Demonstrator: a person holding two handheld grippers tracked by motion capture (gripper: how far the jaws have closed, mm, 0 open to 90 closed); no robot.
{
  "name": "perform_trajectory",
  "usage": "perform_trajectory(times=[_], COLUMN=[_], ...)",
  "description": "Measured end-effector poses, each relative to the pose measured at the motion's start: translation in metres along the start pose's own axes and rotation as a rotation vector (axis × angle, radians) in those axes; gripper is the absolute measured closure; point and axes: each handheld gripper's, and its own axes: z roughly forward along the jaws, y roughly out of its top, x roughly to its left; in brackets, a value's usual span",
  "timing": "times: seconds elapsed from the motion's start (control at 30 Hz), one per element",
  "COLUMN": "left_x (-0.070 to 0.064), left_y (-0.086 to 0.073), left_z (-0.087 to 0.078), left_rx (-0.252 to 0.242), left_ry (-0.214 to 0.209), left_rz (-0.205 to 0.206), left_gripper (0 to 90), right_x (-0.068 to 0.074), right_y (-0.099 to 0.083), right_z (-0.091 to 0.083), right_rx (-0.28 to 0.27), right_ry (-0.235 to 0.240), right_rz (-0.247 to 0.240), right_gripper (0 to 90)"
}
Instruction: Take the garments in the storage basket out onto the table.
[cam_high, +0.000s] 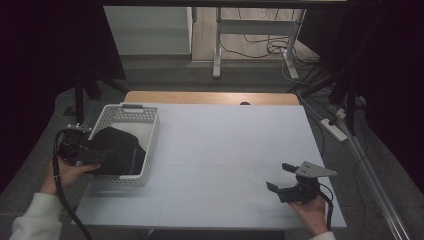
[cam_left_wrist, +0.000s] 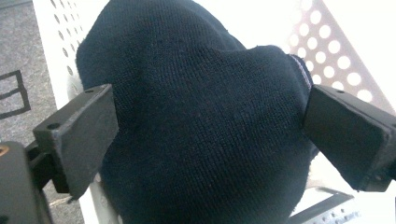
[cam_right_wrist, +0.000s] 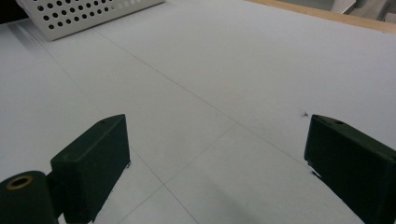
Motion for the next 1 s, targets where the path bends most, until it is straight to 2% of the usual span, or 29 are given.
perform_trajectory(times=[0.17,0.4,0.47,0.5,0.53,0.6,0.67,0.87,1.0], left_x=[-0.003,-0.003,-0.004,-0.004,-0.004,-0.006,-0.007,-0.008,-0.008], left_y=[0.0,0.001,0.002,0.004,0.004,0.008,0.01,0.012,0.013], left_z=[0.009,0.015,0.017,0.019,0.019,0.024,0.027,0.033,0.036], left_rx=[0.067,0.11,0.127,0.156,0.156,0.2,0.216,0.235,0.241], left_ry=[-0.008,-0.014,-0.01,-0.009,-0.009,0.006,0.014,0.019,0.039], left_rz=[0.01,0.007,0.009,0.012,0.012,0.019,0.019,0.018,0.019], left_gripper=[4.3,2.9,2.4,2.3,2.0,1.1,0.2,0.3,5.7], right_x=[-0.001,-0.001,-0.001,-0.001,-0.001,0.0,0.0,-0.001,-0.001], right_y=[0.0,0.0,0.0,0.0,-0.001,-0.001,-0.001,-0.001,0.0], right_z=[0.001,0.0,0.0,0.001,0.001,0.001,0.001,0.001,0.001], right_rx=[0.007,0.007,0.007,0.007,0.008,0.01,0.011,0.013,0.019], right_ry=[0.003,0.002,0.0,0.001,0.001,0.001,0.001,-0.001,-0.004], right_rz=[0.001,0.005,0.005,0.005,0.004,0.005,0.006,0.01,0.005], right_gripper=[6.3,6.3,6.3,6.3,6.3,6.3,6.3,6.3,6.3])
